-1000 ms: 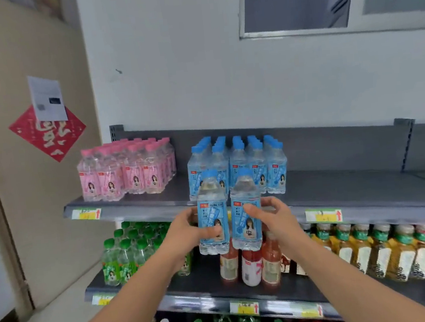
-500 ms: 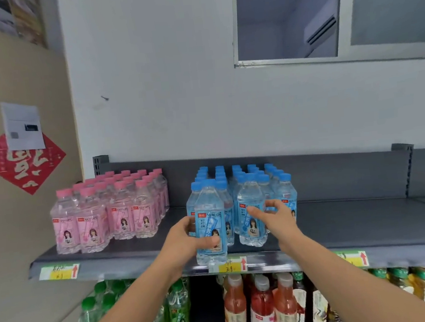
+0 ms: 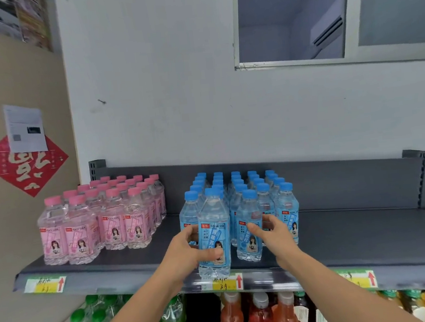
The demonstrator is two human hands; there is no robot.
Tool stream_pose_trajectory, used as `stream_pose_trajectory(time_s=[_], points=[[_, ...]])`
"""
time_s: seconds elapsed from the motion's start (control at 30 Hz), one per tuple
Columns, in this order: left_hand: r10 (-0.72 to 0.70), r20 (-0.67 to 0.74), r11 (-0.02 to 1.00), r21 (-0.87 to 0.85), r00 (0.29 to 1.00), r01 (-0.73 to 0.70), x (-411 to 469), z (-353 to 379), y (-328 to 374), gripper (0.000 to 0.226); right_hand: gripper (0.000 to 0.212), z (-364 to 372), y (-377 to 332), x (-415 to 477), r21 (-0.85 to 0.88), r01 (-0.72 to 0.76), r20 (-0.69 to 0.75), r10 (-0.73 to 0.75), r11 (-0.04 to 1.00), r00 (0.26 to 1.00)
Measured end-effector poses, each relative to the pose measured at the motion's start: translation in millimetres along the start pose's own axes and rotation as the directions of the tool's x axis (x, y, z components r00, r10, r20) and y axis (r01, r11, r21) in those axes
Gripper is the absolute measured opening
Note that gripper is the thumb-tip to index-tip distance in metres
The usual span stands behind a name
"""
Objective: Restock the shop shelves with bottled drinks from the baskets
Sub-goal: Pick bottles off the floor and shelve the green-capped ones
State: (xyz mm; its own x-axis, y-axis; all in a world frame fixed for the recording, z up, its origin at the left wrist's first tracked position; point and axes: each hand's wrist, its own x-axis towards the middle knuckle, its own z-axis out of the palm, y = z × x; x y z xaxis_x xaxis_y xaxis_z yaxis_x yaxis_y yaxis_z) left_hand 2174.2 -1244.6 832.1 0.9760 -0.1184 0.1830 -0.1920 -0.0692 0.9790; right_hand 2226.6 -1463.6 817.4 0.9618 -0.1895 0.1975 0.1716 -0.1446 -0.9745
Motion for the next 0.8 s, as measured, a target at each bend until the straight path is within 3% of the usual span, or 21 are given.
stream_pose_trajectory(time_s=[0.17, 0.33, 0.57, 0.63, 0.7, 0.8], points=[[0.004, 0.000, 1.000, -0.019, 1.000, -0.004, -1.6, 1.1, 0.1, 0.050, 0.049, 6.2, -0.7, -0.2, -0.057, 0.034, 0.036, -0.032, 0.998, 0.999], [0.002, -0.010, 1.000, -0.009, 1.000, -0.002, -4.0, -1.9, 0.7, 0.053, 0.040, 6.1, -6.9, -4.6, -0.117, 0.058, 0.086, -0.048, 0.991, 0.995], [0.007, -0.019, 1.000, -0.007, 1.000, -0.007, -7.7, -1.7, 2.5, 0.054, 0.070, 5.8, -5.7, -7.2, -0.189, 0.014, 0.067, -0.001, 0.982, 0.998], [0.009, -0.022, 1.000, -0.006, 1.000, -0.009, -8.1, 0.8, 3.5, 0.052, 0.071, 5.9, -5.0, -11.3, -0.274, 0.062, -0.048, -0.078, 0.960, 0.996], [0.013, -0.022, 1.000, -0.009, 1.000, -0.013, -7.8, 5.1, 5.2, 0.052, 0.056, 5.4, -10.5, -20.2, -0.344, 0.163, -0.181, -0.235, 0.925, 0.955], [0.026, -0.015, 1.000, -0.011, 1.000, -0.026, -5.7, 14.0, 7.5, 0.053, 0.047, 10.4, -25.4, -34.4, -0.184, 0.282, -0.097, -0.303, 0.941, 0.948]])
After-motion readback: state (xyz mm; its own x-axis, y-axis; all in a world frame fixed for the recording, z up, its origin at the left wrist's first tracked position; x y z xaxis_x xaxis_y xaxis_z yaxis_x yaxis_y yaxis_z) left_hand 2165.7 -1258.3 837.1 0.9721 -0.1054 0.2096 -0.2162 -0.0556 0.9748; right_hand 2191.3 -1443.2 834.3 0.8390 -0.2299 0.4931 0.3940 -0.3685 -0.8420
